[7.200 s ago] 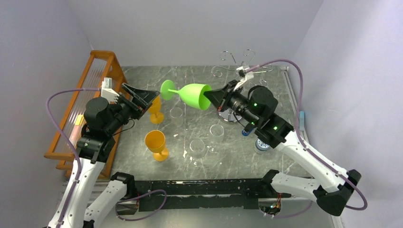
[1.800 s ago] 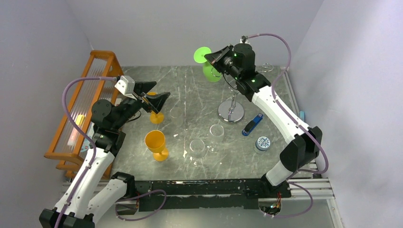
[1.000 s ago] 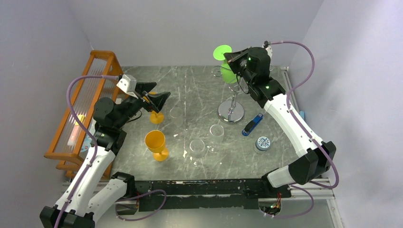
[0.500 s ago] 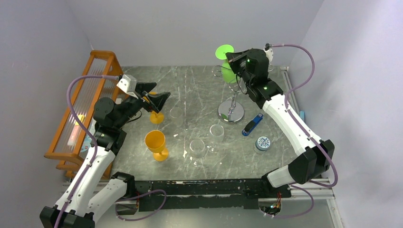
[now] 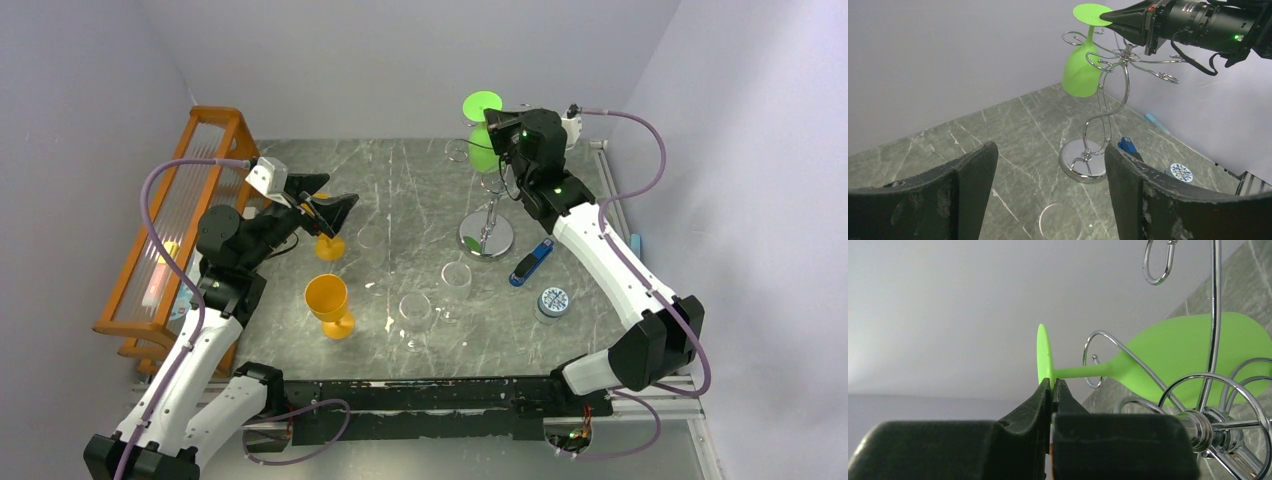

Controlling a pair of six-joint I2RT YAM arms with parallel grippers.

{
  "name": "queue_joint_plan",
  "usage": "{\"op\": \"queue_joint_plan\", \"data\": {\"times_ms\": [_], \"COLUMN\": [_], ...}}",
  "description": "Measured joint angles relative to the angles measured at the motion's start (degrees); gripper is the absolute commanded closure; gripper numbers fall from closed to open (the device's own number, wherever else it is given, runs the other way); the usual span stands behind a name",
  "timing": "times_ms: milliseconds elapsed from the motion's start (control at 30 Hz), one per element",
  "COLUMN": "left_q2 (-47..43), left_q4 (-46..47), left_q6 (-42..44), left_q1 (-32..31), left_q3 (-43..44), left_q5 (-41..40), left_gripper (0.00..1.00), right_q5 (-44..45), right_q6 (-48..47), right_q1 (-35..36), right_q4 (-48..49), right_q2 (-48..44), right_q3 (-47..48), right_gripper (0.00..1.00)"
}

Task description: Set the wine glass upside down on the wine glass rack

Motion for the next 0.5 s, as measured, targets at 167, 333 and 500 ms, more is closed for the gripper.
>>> {"op": "queue_joint_plan", "data": {"times_ms": [167, 333, 500], "left_q2": [0.0, 0.0, 0.0], "left_q4": [0.0, 0.0, 0.0], "left_q6": [0.0, 0.0, 0.0], "left_q1": [0.0, 0.0, 0.0], "left_q3": [0.0, 0.0, 0.0], "left_q5": [0.0, 0.0, 0.0], "left_gripper": [0.18, 0.18, 0.18], "right_q5": [0.4, 0.6, 0.7], "right_q6": [1.6, 1.7, 1.8], "right_q1": [-0.2, -0.3, -0.5], "right_q4": [0.0, 0.0, -0.5], "right_q2": [1.2, 3.1, 4.4], "right_q3": [0.0, 0.4, 1.9], "right_gripper": [1.0, 1.0, 1.0]}}
